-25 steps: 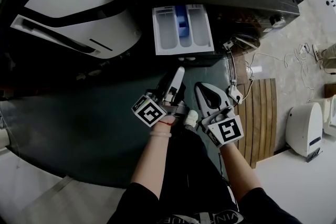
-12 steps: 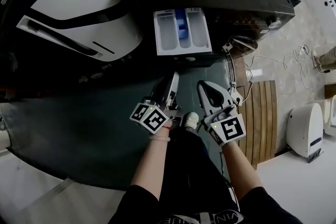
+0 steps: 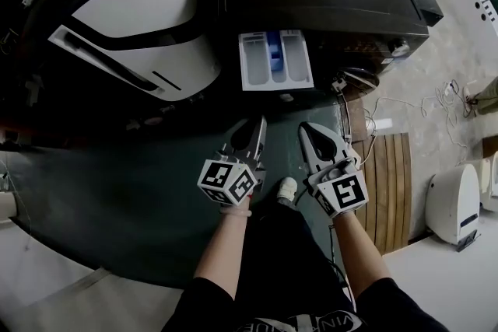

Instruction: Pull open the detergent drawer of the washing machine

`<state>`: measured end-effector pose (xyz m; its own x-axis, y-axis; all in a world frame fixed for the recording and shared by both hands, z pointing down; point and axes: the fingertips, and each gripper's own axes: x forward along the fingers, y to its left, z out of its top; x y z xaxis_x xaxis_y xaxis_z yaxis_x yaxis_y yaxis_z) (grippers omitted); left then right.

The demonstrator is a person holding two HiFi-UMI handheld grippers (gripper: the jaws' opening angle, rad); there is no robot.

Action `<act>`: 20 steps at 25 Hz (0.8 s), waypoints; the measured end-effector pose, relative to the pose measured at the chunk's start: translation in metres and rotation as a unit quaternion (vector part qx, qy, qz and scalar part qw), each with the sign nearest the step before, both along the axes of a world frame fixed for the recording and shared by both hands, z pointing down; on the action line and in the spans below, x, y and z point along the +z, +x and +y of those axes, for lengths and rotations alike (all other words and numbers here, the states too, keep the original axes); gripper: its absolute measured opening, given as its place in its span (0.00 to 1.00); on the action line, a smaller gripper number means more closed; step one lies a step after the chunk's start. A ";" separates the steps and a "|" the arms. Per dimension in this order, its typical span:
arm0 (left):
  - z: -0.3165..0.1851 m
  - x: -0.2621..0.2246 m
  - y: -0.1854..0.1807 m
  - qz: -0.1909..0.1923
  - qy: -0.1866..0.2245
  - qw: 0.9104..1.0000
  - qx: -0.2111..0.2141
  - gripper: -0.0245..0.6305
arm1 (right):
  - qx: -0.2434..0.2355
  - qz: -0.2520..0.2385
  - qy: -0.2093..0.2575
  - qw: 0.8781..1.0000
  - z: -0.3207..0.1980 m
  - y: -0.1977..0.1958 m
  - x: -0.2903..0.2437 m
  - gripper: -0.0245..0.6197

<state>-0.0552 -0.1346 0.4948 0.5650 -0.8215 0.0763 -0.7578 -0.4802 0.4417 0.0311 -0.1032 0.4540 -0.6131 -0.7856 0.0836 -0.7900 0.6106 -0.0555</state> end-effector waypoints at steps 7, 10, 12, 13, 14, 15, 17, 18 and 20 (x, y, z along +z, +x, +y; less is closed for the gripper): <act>0.008 -0.030 -0.007 -0.049 0.014 0.999 -0.011 0.05 | -0.001 0.004 0.010 1.000 0.004 0.002 -0.030 0.06; 0.012 -0.043 -0.009 -0.063 0.022 0.998 -0.006 0.05 | 0.000 0.001 0.017 1.000 0.004 0.003 -0.045 0.06; 0.016 -0.050 -0.010 -0.070 0.025 0.997 -0.004 0.05 | -0.001 0.003 0.023 1.000 0.006 0.004 -0.053 0.06; 0.018 -0.053 -0.012 -0.071 0.025 0.997 -0.003 0.05 | -0.001 0.003 0.024 1.000 0.008 0.004 -0.057 0.06; 0.020 -0.057 -0.013 -0.071 0.025 0.997 -0.003 0.05 | -0.001 0.003 0.025 1.000 0.009 0.004 -0.061 0.06; 0.023 -0.060 -0.015 -0.072 0.024 0.997 -0.004 0.05 | -0.002 0.003 0.026 1.000 0.011 0.004 -0.065 0.06; 0.026 -0.068 -0.018 -0.074 0.025 0.997 -0.005 0.05 | -0.003 0.003 0.028 1.000 0.013 0.004 -0.073 0.06; 0.028 -0.072 -0.019 -0.076 0.027 0.997 -0.006 0.05 | -0.004 0.003 0.029 1.000 0.015 0.004 -0.076 0.06; 0.031 -0.080 -0.021 -0.081 0.030 0.996 -0.006 0.05 | -0.005 0.005 0.033 0.999 0.017 0.005 -0.083 0.06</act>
<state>-0.0760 -0.1035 0.4147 0.5401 -0.8336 0.1161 -0.8221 -0.4930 0.2847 0.0358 -0.0857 0.3705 -0.6210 -0.7829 0.0380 -0.7836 0.6212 -0.0080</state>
